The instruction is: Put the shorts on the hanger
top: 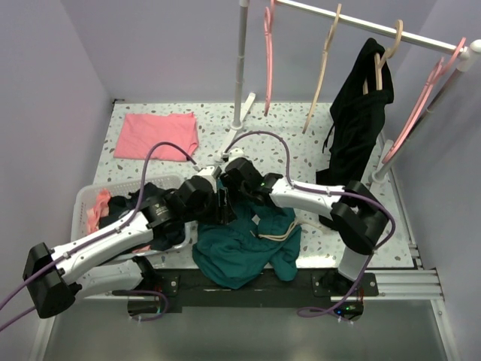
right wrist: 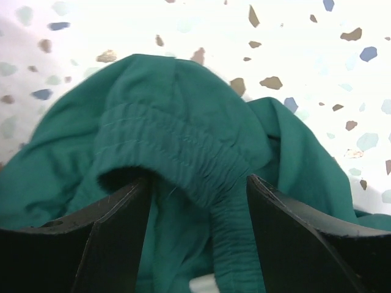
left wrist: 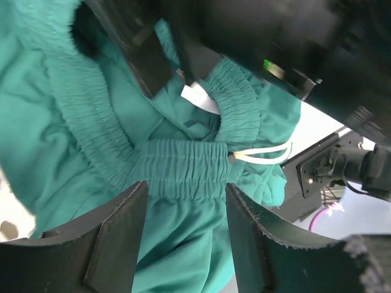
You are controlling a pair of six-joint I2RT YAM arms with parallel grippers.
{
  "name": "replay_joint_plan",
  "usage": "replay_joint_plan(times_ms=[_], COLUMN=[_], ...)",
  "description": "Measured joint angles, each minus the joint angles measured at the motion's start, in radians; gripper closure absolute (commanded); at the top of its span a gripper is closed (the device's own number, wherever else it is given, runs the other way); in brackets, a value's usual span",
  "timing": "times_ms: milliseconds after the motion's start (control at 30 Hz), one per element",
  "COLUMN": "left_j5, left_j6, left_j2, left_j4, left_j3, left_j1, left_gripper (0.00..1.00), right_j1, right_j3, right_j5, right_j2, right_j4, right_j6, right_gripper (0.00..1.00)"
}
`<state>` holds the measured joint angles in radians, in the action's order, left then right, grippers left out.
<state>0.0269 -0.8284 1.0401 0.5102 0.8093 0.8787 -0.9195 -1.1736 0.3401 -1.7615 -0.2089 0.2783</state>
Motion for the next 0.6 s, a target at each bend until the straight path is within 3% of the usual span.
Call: replay_joint_plan(times_ms=[67,300,400,600], left_j5=[0.023,0.162,0.229,0.293], left_j6=[-0.014,-0.045,-0.051,-0.038], left_j2=[0.027,0.15,0.203,0.273], left_j4=[-0.023,-0.03,-0.01,0.007], left_j3=[-0.001,0.028,0.064,0.128], left_j1=[0.018,0.068,0.102,0.175], left_gripper=[0.41,0.39,0.35,0.29], right_j1=[0.013,0.034,0.058,0.09], right_j3=[0.0,-0.001,-0.001,-0.001], right_j5=[-0.002,-0.051,-0.079,-0.119], right_j2=[-0.02,-0.044,-0.045,-0.049], right_j4=[0.008,0.046,0.057,0.067], right_j6=[-0.002,0.002,0.016,0.035], right_gripper=[0.35,0.62,0.68,0.71])
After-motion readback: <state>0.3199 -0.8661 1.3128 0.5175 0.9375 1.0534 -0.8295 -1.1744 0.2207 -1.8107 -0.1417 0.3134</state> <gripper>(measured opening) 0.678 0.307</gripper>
